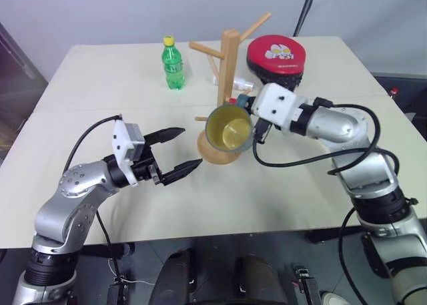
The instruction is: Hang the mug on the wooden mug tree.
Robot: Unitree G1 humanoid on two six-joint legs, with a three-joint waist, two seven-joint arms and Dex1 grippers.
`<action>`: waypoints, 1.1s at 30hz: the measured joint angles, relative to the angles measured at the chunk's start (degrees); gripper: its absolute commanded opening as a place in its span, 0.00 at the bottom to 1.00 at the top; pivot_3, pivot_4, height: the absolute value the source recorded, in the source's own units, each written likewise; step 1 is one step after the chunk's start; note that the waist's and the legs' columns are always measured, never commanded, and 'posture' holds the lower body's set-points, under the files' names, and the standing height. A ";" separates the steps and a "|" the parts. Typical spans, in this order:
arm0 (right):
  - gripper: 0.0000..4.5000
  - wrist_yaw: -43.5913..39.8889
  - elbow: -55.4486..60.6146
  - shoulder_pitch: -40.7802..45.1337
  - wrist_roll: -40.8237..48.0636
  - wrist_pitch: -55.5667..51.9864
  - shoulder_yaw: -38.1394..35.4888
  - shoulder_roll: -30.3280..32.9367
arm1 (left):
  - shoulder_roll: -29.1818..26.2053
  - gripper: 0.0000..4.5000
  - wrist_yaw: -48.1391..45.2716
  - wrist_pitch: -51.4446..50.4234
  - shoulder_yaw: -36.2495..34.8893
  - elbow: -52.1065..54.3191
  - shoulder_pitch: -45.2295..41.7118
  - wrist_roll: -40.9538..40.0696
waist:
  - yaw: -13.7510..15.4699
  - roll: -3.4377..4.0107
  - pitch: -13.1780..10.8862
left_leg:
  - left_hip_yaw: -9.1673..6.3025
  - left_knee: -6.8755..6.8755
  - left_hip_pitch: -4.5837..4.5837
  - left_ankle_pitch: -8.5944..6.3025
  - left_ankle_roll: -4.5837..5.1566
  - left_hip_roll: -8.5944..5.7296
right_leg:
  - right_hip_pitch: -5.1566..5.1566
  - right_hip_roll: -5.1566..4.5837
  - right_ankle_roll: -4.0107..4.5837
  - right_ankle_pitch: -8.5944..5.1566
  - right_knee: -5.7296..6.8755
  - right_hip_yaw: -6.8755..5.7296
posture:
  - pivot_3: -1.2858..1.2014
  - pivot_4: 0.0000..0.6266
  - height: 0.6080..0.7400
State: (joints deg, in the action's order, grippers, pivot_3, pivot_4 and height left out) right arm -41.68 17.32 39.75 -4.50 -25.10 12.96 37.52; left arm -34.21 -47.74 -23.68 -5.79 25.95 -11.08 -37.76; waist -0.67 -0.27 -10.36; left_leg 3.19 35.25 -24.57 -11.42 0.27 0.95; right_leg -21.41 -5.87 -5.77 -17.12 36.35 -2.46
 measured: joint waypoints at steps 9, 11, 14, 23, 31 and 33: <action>0.33 0.29 -2.49 0.07 -2.13 0.69 0.43 -1.15 | 0.09 1.00 0.78 -0.03 0.02 0.17 0.00 -0.26 | -0.04 0.00 0.00 | 0.00 0.00 0.00 0.00 0.00 -0.01 | -0.01 0.02 -0.02 0.01 0.03 -0.06 | 0.52 0.24 1.00; 0.57 0.61 -2.49 0.18 -2.32 0.91 0.37 -1.40 | 0.17 1.00 0.92 -0.03 0.01 0.20 0.00 -0.28 | -0.10 0.00 0.00 | 0.01 0.01 0.01 0.00 0.00 -0.01 | -0.01 0.03 -0.03 0.01 0.05 -0.06 | 0.52 0.24 1.00; 0.67 0.62 -2.17 0.60 -2.59 1.29 0.07 -1.27 | 0.35 1.00 1.18 -0.03 0.02 0.21 0.00 -0.35 | -0.05 0.00 0.00 | 0.01 0.01 0.00 0.00 0.00 -0.01 | -0.01 0.04 -0.03 0.02 0.05 -0.06 | 0.52 0.24 1.00; 0.67 -4.43 4.72 -7.08 5.93 -0.08 -12.38 4.94 | 0.38 1.00 3.03 -1.22 -1.37 -1.31 0.23 -0.39 | 0.27 -0.09 -0.02 | -0.01 0.01 0.01 -0.01 0.02 -0.02 | 0.06 -0.01 -0.05 0.02 -0.01 -0.09 | 0.52 0.24 1.00; 0.67 -1.34 5.33 -18.89 19.89 -3.11 -27.22 -2.88 | 4.99 1.00 10.50 2.01 -6.78 -9.89 2.88 2.96 | -0.09 -0.14 0.01 | -0.02 -0.01 0.11 -0.01 0.01 0.08 | 0.07 0.00 -0.07 0.04 0.08 -0.01 | 0.52 0.24 1.00; 0.67 2.15 0.83 -22.74 20.87 0.64 -29.05 -8.86 | 7.45 1.00 13.91 4.56 -7.96 -13.23 5.28 5.83 | 0.01 -0.27 0.11 | -0.01 -0.04 0.11 -0.01 0.00 0.07 | 0.07 0.00 -0.07 0.04 0.06 -0.01 | 0.52 0.24 1.00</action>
State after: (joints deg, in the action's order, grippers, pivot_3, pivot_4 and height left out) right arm -39.53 18.15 17.00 16.37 -24.46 -16.09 28.66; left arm -26.76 -33.84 -19.12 -13.75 12.72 -5.79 -31.93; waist -0.66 -0.54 -10.25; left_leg 3.18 35.21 -24.46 -11.43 0.27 1.02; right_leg -21.33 -5.88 -5.84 -17.09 36.41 -2.47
